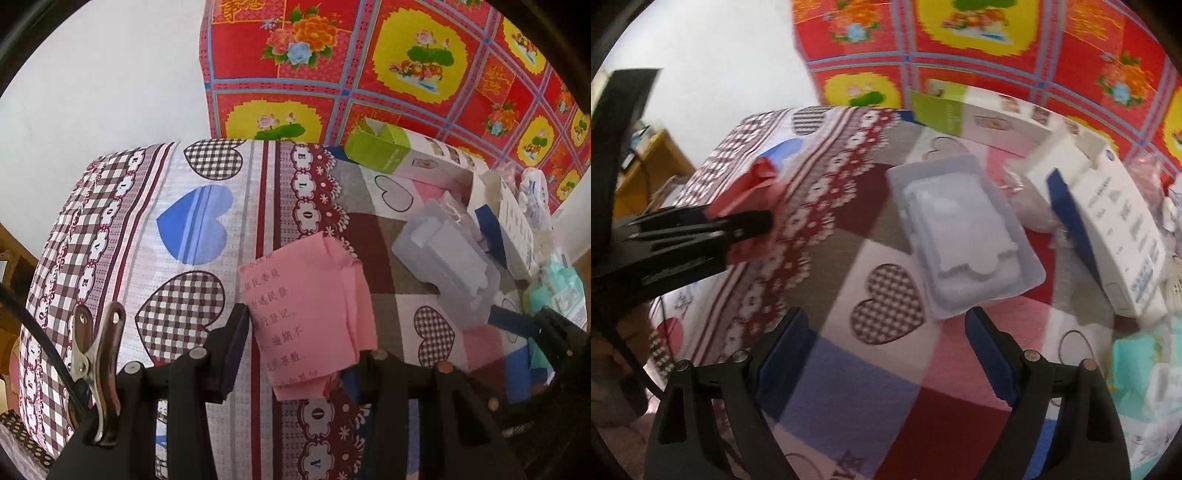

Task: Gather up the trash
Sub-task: 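Lift the pink note with the left tool while the right tool grasps the clear plastic tray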

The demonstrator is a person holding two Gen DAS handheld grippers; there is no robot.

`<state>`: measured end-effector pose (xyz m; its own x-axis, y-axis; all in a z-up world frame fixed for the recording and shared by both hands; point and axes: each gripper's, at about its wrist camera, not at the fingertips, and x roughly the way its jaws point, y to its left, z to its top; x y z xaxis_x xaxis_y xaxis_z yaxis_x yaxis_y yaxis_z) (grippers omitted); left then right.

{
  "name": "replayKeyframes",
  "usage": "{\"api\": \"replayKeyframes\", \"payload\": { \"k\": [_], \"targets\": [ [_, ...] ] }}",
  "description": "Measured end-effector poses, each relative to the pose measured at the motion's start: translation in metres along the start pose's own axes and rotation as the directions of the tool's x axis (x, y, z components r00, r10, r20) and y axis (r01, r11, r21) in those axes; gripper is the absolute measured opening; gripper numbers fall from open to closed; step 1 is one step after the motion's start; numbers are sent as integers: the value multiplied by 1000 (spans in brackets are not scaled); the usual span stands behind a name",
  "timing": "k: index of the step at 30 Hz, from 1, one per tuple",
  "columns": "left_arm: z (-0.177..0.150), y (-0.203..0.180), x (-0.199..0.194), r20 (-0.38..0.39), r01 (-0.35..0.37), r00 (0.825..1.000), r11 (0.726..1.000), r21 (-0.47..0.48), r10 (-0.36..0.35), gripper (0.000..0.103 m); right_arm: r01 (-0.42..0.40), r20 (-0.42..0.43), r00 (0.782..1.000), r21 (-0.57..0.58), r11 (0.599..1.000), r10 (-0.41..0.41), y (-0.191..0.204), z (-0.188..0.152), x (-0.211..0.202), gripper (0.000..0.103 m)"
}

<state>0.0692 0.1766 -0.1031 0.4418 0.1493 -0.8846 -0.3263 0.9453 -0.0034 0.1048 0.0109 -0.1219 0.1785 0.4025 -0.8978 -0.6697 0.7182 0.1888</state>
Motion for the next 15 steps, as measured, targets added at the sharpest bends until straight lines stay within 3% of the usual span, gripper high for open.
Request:
{"api": "replayKeyframes", "payload": {
  "k": [5,9,11,15],
  "targets": [
    [0,8,4,-16,-4,1000,1000,-26,4,47,-13,13,1000,-25,1000,13,0,1,-20,89],
    [3,17,3,-6,-11,1000,999,-44,11,47,52,77,996,-47,998,-49,-11,11,-33,89],
    [3,22,3,-4,-13,1000,998,-58,13,47,91,89,992,-55,994,-86,-21,21,-29,89],
    [2,30,4,-14,-21,1000,997,-75,20,47,84,61,995,-85,993,-79,-36,37,-12,89]
  ]
}}
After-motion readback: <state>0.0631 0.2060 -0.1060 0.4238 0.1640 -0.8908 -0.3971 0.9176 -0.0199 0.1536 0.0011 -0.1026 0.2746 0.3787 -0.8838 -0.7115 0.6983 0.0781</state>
